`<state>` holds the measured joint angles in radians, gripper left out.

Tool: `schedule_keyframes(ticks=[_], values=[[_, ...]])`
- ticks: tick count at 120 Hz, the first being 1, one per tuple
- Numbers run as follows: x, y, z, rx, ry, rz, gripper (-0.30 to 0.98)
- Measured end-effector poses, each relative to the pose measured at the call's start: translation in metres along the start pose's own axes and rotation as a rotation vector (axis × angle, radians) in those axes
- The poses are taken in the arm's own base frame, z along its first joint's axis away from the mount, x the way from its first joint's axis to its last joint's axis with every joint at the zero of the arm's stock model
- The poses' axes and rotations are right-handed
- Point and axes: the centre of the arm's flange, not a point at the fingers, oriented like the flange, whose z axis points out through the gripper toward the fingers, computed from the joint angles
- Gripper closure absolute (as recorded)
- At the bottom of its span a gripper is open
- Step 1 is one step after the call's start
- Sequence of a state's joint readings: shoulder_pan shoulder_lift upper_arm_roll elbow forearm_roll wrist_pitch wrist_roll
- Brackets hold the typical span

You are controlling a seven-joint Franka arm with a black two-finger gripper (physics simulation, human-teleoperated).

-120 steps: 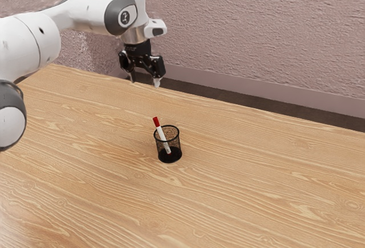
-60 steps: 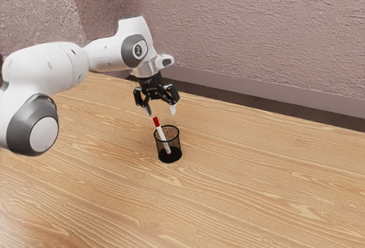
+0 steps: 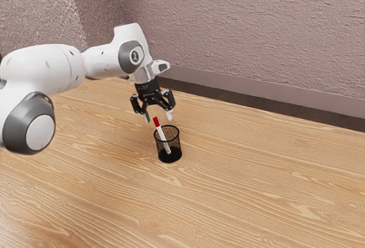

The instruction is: Take the marker out of the pen holder and place it to the left of the pen holder.

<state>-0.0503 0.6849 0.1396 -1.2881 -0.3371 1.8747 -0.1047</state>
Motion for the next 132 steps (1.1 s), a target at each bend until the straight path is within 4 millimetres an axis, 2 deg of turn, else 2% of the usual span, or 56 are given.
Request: schedule_keyframes(ticks=[16, 40, 70, 132], values=[[-0.004, 0.005, -0.005, -0.007, 0.008, 0.003, 0.16], [-0.011, 0.008, 0.006, -0.009, 0.000, 0.007, 0.23], [-0.013, 0.008, 0.000, -0.002, 0.022, 0.014, 0.37], [-0.019, 0.000, -0.001, -0.037, 0.018, 0.012, 0.47]])
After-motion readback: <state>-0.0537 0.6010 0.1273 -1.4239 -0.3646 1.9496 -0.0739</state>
